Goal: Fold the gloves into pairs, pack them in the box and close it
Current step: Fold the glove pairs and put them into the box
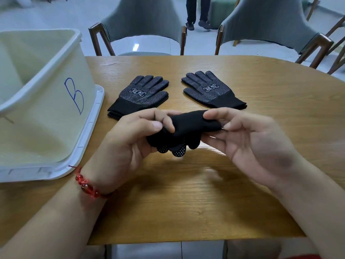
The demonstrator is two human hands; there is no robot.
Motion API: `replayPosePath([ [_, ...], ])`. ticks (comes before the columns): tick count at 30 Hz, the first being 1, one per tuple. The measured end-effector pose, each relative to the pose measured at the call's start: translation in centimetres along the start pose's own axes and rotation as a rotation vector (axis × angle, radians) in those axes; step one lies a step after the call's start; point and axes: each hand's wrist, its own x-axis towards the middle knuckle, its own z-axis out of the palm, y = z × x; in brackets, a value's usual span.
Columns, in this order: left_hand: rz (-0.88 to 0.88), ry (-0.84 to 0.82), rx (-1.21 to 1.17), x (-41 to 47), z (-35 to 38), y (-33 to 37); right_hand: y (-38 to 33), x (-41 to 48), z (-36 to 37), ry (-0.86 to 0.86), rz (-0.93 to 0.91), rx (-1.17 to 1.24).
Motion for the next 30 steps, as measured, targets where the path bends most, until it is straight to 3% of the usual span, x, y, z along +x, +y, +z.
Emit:
replayPosePath([
  [10, 0.046, 0.164, 0.402, -0.1, 1.2, 0.1, 0.5, 0.1, 0.4, 0.081, -0.182, -0.373],
  [19, 0.126, 0.216, 0.315, -0.6, 0.4, 1.0, 0.8, 0.2, 3.3, 0.082, -0.353, -0.622],
  [26, 0.191, 0.440, 0.354, -3.1, 0.6, 4.0, -0.2, 0.2, 7.0, 0.074, -0.458, -0.504],
  [30, 0.316, 0.437, 0.545, -5.4, 0.0, 6.5, -1.1, 0.3, 9.4, 0.076, -0.512, -0.529],
])
